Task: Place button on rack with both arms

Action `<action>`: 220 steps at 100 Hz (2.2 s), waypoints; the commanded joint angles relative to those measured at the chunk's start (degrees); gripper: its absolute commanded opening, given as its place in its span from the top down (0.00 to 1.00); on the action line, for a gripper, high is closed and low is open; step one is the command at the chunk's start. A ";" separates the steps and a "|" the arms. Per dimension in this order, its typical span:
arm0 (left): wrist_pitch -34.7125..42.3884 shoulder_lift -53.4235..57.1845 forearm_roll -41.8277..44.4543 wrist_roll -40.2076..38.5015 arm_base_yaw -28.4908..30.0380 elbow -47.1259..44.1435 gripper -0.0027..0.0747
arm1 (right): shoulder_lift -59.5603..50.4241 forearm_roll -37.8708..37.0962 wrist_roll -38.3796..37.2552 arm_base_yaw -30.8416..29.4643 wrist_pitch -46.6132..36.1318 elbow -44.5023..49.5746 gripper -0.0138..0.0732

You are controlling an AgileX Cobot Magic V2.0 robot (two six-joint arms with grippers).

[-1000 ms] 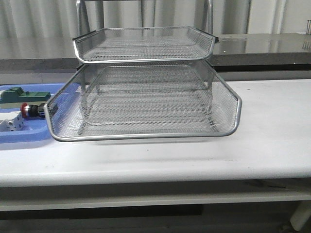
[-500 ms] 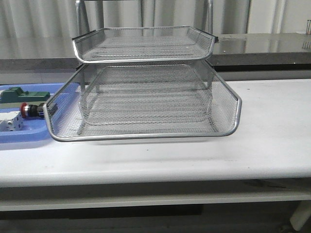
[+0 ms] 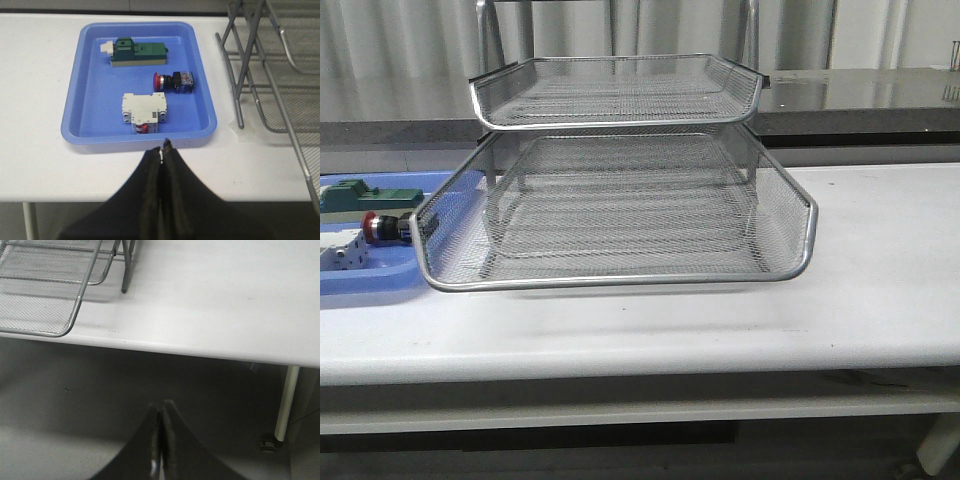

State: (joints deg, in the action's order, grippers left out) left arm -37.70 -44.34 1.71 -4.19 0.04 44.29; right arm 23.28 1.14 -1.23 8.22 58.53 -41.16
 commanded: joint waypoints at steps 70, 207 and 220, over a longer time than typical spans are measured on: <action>-5.01 -22.70 -0.93 7.49 -0.04 12.85 0.75 | 0.55 -0.64 0.03 -0.24 -3.15 -1.84 0.92; -19.04 -50.09 -9.12 41.35 -0.04 47.53 0.17 | 0.55 -0.64 0.03 -0.24 -3.15 -1.84 0.92; -20.31 -55.10 -9.12 45.06 -0.04 52.46 0.17 | 0.55 -0.64 0.03 -0.24 -3.15 -1.84 0.92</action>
State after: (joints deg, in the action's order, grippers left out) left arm -59.13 -99.12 -6.14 38.61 0.04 92.63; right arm 23.28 1.14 -1.23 8.22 58.63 -41.16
